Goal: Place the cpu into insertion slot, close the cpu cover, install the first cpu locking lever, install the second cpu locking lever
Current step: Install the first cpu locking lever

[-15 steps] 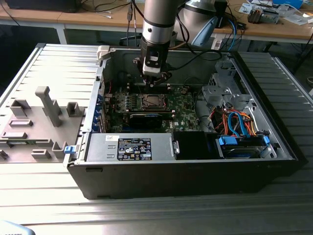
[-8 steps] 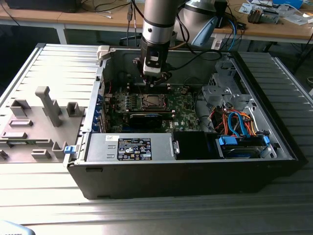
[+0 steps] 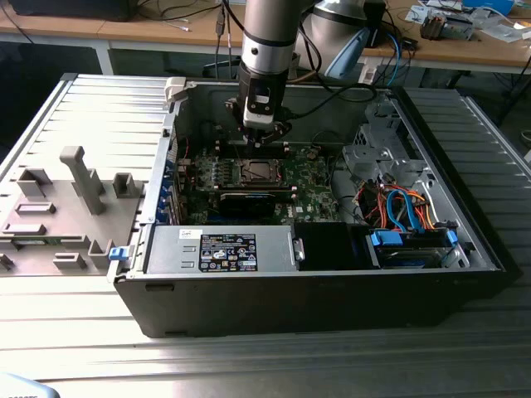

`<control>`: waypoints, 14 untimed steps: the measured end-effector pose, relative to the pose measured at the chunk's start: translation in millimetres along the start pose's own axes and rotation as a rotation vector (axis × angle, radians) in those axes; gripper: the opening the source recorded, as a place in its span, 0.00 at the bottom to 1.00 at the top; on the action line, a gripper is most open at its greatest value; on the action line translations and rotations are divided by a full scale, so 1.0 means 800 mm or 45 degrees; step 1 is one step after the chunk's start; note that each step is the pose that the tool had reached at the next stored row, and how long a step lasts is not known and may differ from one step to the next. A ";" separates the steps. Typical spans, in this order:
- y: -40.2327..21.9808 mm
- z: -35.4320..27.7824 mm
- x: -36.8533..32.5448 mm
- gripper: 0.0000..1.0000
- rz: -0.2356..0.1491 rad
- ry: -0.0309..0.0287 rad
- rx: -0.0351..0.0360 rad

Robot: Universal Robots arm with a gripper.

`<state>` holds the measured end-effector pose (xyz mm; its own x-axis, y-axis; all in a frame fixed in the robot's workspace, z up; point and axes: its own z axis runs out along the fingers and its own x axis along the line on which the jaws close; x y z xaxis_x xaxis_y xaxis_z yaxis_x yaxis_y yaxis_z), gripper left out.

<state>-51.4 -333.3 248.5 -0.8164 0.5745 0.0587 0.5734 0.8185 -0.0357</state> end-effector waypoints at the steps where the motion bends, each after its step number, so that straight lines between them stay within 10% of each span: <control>1: 0.0000 0.0000 0.0000 0.11 -0.003 -0.0001 0.0002; 14: 0.0000 0.0000 0.0000 0.11 -0.026 -0.0010 0.0016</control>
<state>-51.4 -333.3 248.6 -0.8281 0.5575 0.0587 0.5564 0.8302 -0.0358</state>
